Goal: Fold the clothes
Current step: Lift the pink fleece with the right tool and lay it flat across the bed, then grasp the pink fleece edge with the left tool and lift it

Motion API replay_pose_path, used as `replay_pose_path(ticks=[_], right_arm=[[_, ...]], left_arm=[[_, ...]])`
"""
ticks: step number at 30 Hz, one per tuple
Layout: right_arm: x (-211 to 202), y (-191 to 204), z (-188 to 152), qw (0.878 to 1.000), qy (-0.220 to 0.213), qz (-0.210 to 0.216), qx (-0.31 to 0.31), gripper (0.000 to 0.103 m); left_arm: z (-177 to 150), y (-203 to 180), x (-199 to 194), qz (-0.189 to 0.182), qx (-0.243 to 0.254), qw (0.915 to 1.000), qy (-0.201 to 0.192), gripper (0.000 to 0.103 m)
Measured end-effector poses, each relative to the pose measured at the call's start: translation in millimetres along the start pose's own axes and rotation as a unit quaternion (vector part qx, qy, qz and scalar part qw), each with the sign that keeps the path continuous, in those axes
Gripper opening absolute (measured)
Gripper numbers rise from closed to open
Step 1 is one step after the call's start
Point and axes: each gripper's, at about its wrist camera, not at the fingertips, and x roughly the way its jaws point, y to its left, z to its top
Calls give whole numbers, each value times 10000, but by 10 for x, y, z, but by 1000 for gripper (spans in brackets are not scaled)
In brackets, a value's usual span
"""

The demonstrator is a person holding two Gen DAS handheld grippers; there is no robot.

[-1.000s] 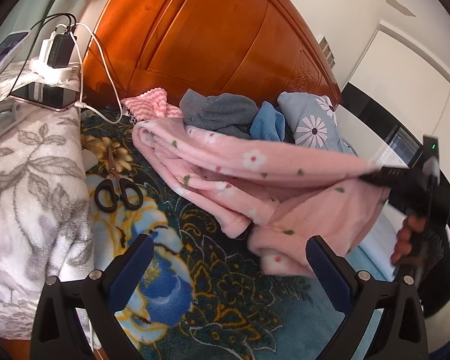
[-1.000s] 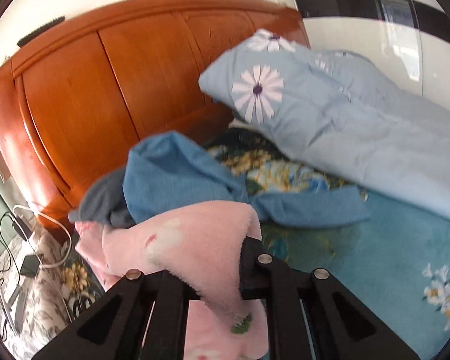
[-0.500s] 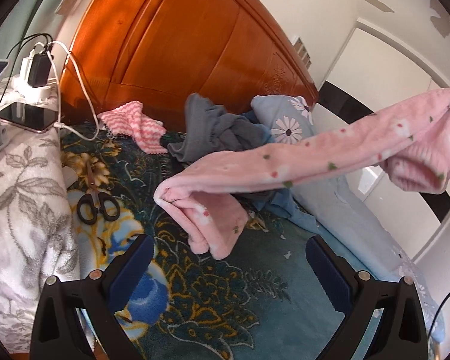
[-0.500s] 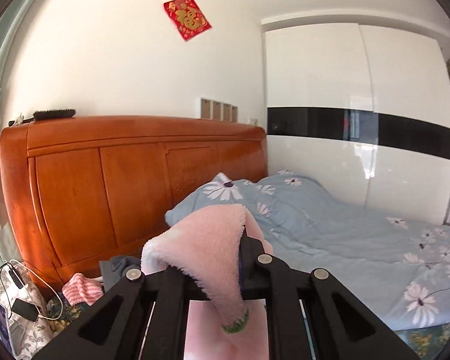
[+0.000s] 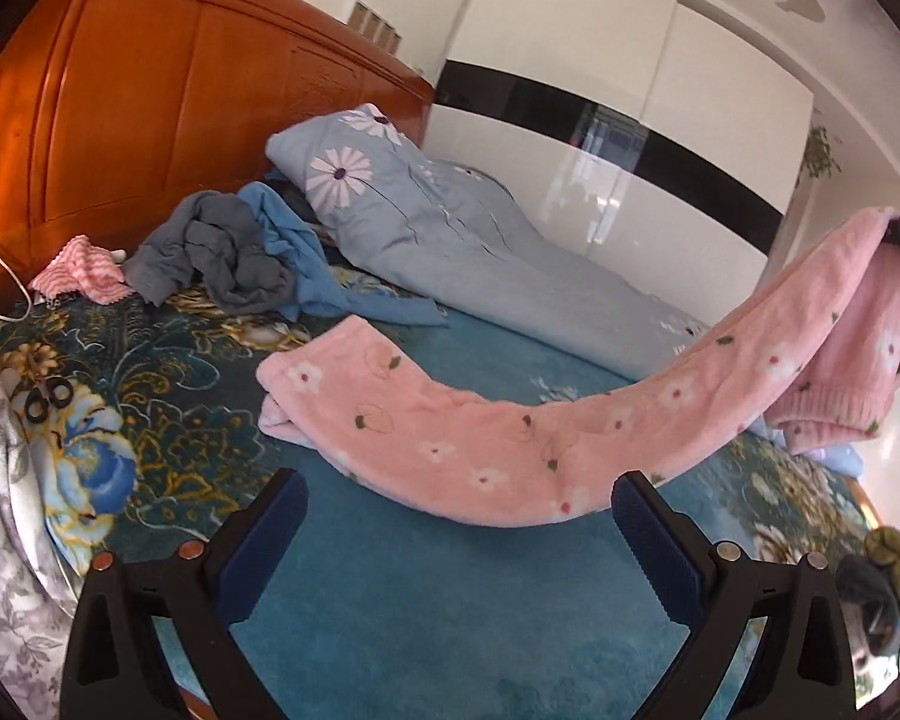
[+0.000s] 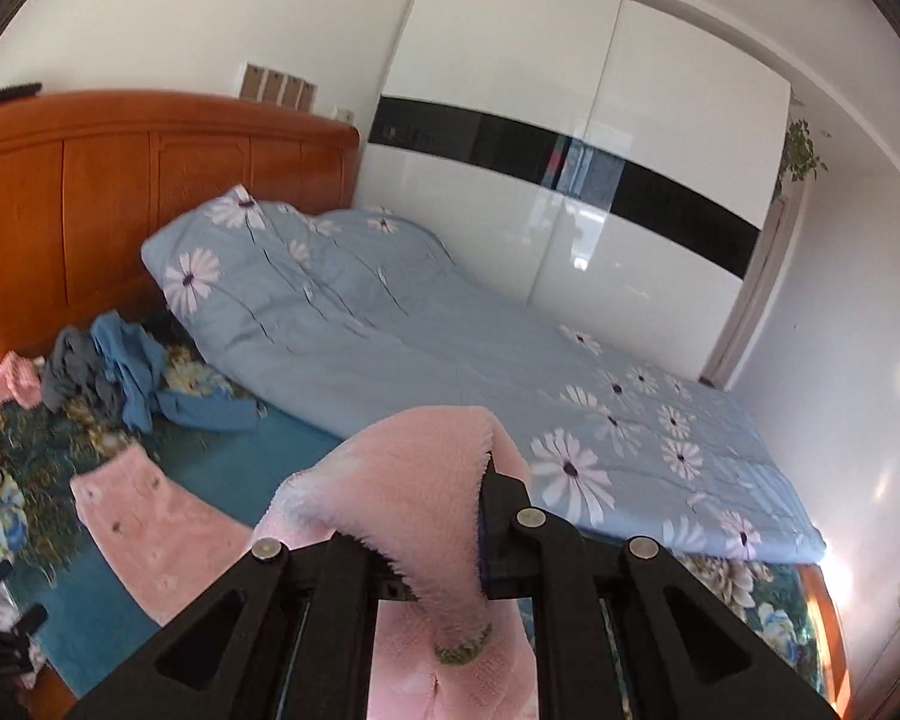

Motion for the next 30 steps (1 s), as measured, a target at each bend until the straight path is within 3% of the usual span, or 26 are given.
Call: replay_pose_path(ticks=[4,8,11,15,22,27,30], right_arm=[[180,-604,-1034,9976,601,-77,342,10],[218,-974,-1811,9946,926,-71,474,10],[114,-1189,-2016,9943,891,-281,507,10],[-64,-1399,-2113,9952,530,-461,683,11],[137,-1092,-2704,9906,1322,-264,222,12],[268,-1082,-3097,9819,1826,-421,259,12],[277,-1144,-3266,9771,2028,-442,472,16]], left_arm=[[-191,-282,90,214,414,9983,342,103],[-274,-348,230,565,780,9933,633,103],[-270,-316,344,767,967,9890,816,103],[-260,-267,454,821,1106,9864,896,103],[-227,-45,709,665,952,9860,1195,103],[-58,400,972,729,230,9888,1282,103],[34,588,1175,1052,159,9854,1326,103]])
